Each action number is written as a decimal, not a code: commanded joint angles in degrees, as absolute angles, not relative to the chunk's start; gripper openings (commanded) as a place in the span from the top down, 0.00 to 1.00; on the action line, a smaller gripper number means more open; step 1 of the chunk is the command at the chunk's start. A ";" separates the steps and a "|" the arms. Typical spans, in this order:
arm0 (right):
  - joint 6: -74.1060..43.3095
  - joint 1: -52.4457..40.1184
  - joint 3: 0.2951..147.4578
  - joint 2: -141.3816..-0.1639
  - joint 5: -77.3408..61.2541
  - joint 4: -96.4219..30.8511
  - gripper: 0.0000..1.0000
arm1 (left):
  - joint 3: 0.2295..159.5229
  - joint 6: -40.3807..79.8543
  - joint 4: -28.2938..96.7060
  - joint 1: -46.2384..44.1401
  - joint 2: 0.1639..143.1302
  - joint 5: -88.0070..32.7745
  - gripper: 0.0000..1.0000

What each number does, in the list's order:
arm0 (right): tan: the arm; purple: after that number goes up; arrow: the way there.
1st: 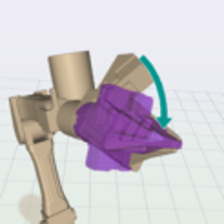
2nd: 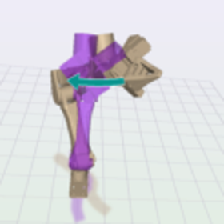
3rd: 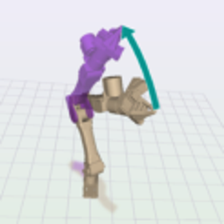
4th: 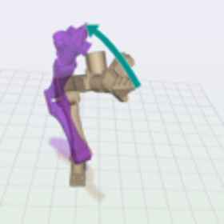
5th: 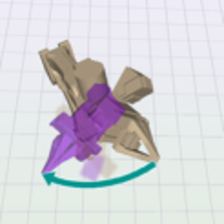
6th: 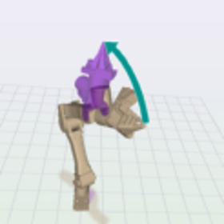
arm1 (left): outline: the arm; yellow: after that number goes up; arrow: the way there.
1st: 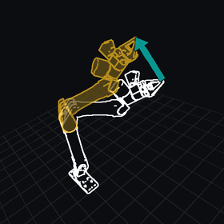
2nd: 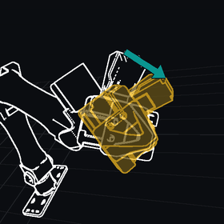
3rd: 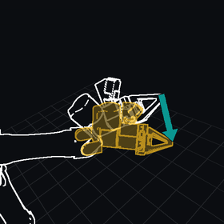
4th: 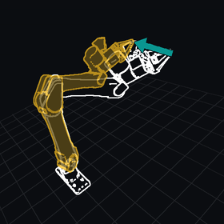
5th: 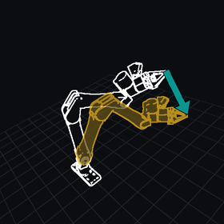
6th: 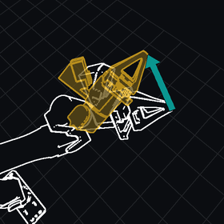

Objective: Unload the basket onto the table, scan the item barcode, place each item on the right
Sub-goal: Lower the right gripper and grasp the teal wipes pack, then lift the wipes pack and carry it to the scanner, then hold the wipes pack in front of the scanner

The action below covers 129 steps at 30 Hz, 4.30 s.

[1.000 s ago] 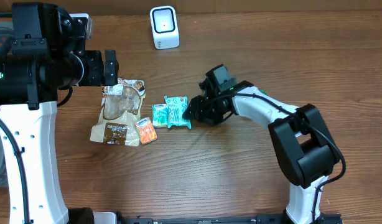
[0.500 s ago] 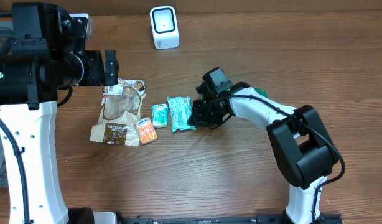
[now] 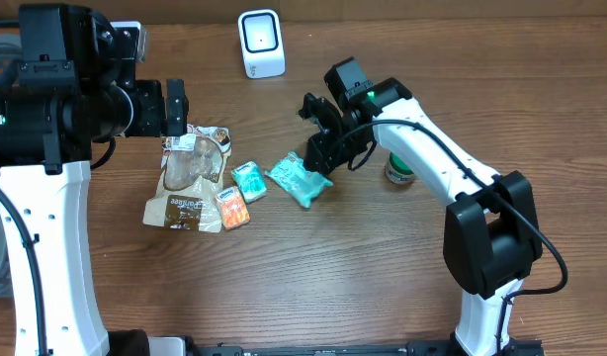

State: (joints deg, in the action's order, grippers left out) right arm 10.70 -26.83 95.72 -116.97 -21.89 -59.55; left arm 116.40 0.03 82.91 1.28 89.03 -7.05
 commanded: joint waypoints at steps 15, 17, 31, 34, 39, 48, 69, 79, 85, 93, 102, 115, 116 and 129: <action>-38.70 -26.89 90.02 -116.92 -18.09 -60.71 0.19 | 117.10 0.16 82.85 1.56 88.82 -6.87 0.00; -39.24 -27.64 88.79 -116.92 -17.98 -58.57 0.31 | 117.10 0.19 82.85 1.56 88.82 -6.87 0.00; -47.20 -29.08 77.95 -116.95 -17.80 -42.41 0.46 | 117.10 0.16 82.85 1.56 88.82 -6.87 0.00; -47.16 -29.26 75.44 -117.03 -17.54 -37.21 0.48 | 117.10 0.16 82.85 1.56 88.82 -6.87 0.00; -47.13 -29.23 72.14 -117.93 -17.56 -32.08 0.54 | 117.10 0.19 82.85 1.56 88.82 -6.87 0.00; -46.39 -28.95 72.01 -119.63 -17.74 -30.92 0.96 | 117.10 0.16 82.85 1.56 88.82 -6.87 0.01; -17.93 -16.73 74.17 -92.29 -43.59 -39.27 0.96 | 117.10 0.19 82.85 1.56 88.82 -6.87 0.00; -14.87 -17.19 74.17 -82.94 -36.71 -46.85 0.96 | 117.10 0.16 82.85 1.56 88.82 -6.87 0.00; -13.37 -17.19 74.17 -78.32 -36.69 -47.53 0.96 | 117.10 0.16 82.85 1.56 88.82 -6.87 0.01; -16.84 -17.41 74.24 -75.96 -33.10 -47.77 0.96 | 117.10 0.16 82.85 1.56 88.82 -6.87 0.00; -17.43 -20.78 93.91 -91.18 -20.45 -60.99 0.96 | 117.10 0.16 82.85 1.56 88.82 -6.87 0.00; -12.14 -29.34 148.42 -127.90 10.31 -67.53 0.96 | 117.10 0.19 82.85 1.56 88.82 -6.87 0.00; -10.74 -29.80 148.20 -129.16 13.19 -64.60 0.96 | 117.10 0.16 82.85 1.56 88.82 -6.87 0.00; 36.77 -32.67 147.33 -147.52 39.35 -20.32 0.96 | 117.10 0.19 82.85 1.56 88.82 -6.87 0.00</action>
State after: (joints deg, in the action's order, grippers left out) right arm 19.70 -32.91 146.56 -146.36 33.30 -24.21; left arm 116.40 0.03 82.91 1.28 89.03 -7.05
